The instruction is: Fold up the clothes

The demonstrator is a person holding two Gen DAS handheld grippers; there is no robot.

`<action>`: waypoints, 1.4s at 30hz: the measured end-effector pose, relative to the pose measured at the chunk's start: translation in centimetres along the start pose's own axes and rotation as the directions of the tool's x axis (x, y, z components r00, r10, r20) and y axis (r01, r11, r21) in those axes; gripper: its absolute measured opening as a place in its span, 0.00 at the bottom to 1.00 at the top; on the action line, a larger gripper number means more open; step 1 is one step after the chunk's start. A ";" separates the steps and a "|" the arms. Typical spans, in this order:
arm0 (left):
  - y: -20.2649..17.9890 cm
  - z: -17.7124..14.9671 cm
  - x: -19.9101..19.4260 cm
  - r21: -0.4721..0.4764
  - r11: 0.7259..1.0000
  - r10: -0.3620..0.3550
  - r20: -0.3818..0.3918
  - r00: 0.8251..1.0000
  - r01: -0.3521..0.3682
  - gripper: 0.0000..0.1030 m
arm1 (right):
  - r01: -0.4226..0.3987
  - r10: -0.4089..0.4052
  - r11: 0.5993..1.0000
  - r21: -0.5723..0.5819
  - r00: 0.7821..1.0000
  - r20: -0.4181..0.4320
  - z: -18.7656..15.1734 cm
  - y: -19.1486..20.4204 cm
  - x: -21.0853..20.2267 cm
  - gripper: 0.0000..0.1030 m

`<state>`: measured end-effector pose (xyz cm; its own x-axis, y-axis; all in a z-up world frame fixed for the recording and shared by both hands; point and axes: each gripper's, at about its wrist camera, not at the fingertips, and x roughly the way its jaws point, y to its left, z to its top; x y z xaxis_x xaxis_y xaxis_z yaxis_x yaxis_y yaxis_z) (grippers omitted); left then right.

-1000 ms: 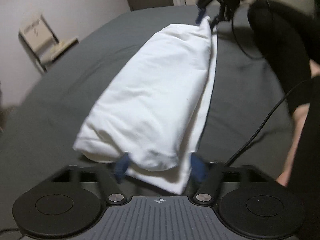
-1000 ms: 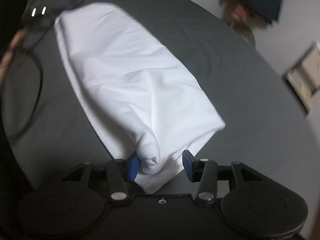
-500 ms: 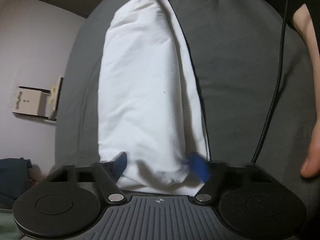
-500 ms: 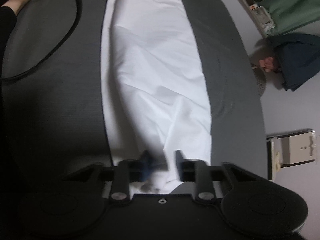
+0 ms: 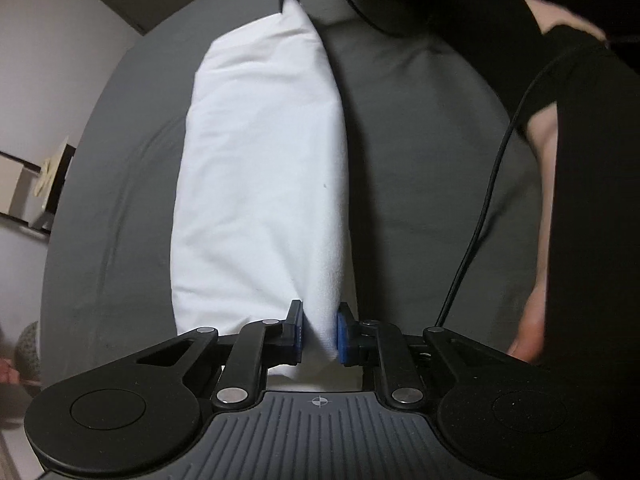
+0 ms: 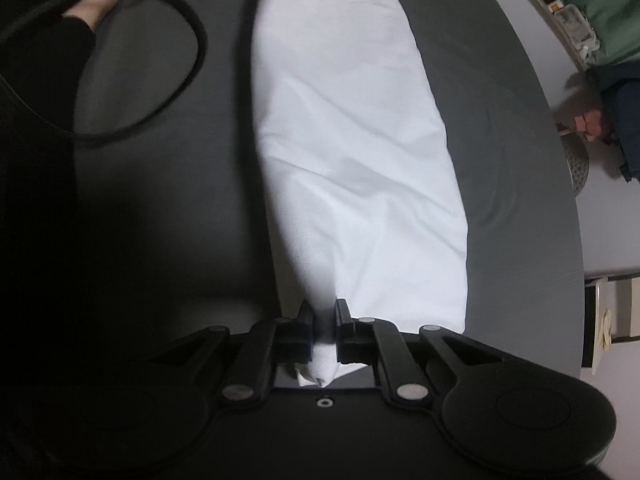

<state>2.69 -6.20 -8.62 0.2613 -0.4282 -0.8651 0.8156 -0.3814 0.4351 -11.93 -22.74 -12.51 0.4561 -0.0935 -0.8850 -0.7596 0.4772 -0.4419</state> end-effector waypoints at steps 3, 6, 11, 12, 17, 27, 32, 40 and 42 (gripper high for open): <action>-0.6 -0.7 1.6 0.012 1.000 0.023 -0.029 0.999 -0.022 0.16 | -0.035 0.035 0.998 0.049 0.999 -0.005 0.4 -0.2 1.2 0.10; -1.1 -1.5 2.2 0.011 1.000 0.029 -0.035 0.999 -0.028 0.16 | -0.044 0.045 0.997 0.056 0.999 -0.007 0.3 -0.3 1.8 0.10; 0.4 -2.0 -0.7 -0.030 0.992 0.125 -0.001 0.992 -0.125 0.16 | 0.013 -0.023 0.984 0.180 0.998 0.052 -0.3 -3.4 -0.4 0.10; 1.0 -2.1 -1.5 -0.029 0.987 0.160 0.002 0.987 -0.159 0.16 | 0.054 -0.069 0.976 0.209 0.995 0.066 -0.3 -4.3 -1.1 0.10; 2.9 -2.4 -5.1 -0.064 0.946 0.319 0.028 0.947 -0.317 0.15 | 0.157 -0.185 0.951 0.266 0.979 0.083 -0.1 -5.5 -3.2 0.10; -0.8 -4.9 -0.4 -0.155 0.988 -0.014 -0.004 1.000 0.014 0.16 | -0.056 0.059 0.986 0.159 0.998 -0.014 0.3 -1.7 2.2 0.10; 0.9 -6.0 -1.1 -0.244 0.968 -0.035 0.055 0.998 0.048 0.15 | -0.089 0.090 0.974 0.208 0.996 0.009 -0.4 -3.2 1.8 0.10; 3.3 -7.9 -1.4 -0.421 0.895 -0.130 0.075 0.989 0.149 0.17 | -0.185 0.174 0.891 0.416 0.983 0.065 -1.4 -5.0 1.6 0.31; 4.6 -9.1 -2.7 -0.517 0.837 -0.116 0.155 0.981 0.180 0.19 | -0.206 0.159 0.828 0.521 0.978 0.134 -2.4 -6.6 0.1 0.41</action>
<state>10.44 0.69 -6.57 0.0823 -0.5026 -0.8606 0.9965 0.0268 0.0796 -7.97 -28.01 -10.03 0.3876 0.1018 -0.9162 -0.4819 0.8696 -0.1072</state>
